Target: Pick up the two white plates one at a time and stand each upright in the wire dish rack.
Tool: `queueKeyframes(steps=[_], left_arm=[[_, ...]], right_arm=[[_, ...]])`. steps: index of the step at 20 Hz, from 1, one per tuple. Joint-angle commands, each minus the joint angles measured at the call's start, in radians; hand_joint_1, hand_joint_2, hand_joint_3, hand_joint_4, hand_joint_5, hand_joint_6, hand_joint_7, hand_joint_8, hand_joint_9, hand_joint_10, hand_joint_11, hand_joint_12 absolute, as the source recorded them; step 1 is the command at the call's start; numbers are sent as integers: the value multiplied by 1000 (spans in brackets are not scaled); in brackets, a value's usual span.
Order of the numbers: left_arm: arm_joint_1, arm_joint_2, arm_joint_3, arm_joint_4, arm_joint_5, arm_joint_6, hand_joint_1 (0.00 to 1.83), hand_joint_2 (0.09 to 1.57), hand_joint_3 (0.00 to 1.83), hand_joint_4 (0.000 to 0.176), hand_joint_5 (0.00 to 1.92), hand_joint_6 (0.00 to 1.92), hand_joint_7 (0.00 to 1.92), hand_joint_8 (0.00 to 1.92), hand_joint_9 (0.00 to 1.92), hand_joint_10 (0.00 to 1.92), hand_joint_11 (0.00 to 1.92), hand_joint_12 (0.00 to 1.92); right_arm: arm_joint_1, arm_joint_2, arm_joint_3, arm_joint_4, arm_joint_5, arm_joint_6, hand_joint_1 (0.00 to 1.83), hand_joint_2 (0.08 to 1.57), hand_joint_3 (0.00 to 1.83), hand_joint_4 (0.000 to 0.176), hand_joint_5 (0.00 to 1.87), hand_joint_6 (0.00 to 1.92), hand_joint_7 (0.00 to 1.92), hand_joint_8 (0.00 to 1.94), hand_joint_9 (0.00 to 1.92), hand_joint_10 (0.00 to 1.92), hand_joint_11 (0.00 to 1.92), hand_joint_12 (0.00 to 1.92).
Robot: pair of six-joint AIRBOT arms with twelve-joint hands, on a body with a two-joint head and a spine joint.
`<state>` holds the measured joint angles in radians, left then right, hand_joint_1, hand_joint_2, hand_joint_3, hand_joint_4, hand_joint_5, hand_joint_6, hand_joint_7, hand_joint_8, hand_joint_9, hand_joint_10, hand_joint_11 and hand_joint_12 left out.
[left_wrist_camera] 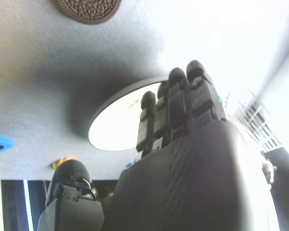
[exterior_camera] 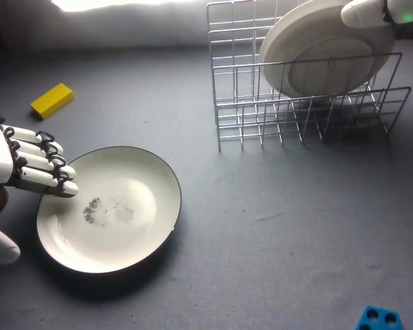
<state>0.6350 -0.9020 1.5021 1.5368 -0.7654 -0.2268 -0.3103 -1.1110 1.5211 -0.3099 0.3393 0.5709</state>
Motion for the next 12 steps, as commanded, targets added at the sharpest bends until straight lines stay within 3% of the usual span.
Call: queueKeyframes(steps=[1,3,4,12], left_arm=[[1,0,9,-29,3,-1,0,1072,0,0,158,7,168,6,137,3,0,182],[2,0,10,-29,4,-1,0,1077,1,0,138,1,145,2,118,0,0,155],[2,0,11,-29,5,-1,0,1074,0,0,163,1,172,0,145,0,0,236],[15,-3,15,-29,7,-1,0,1082,2,0,142,1,158,2,127,2,0,160]], right_arm=[[19,11,1,31,115,9,1288,1084,0,0,882,20,938,1,912,61,409,1240],[23,11,1,31,121,9,1296,1081,0,0,880,18,940,2,915,62,407,1240],[24,11,1,31,123,6,1285,1084,0,0,875,16,940,2,918,63,410,1242],[32,11,0,29,138,-7,1259,1108,3,0,826,0,874,0,856,32,319,1281]])
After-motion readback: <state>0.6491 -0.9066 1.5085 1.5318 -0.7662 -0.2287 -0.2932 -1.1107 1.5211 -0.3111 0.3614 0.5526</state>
